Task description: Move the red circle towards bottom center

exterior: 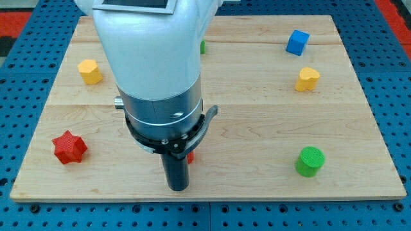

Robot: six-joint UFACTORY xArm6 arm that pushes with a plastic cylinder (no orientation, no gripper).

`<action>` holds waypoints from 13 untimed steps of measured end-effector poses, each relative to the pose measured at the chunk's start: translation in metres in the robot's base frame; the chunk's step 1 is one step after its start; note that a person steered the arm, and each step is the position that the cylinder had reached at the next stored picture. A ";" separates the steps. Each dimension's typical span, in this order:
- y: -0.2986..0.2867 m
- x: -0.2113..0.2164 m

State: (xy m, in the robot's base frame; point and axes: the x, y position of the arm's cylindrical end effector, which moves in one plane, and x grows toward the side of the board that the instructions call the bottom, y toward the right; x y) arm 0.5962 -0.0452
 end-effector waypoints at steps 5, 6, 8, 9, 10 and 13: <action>-0.021 -0.084; -0.014 -0.094; -0.033 -0.123; -0.002 -0.154; 0.043 -0.137; 0.087 -0.081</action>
State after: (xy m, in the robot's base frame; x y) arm 0.5153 0.0415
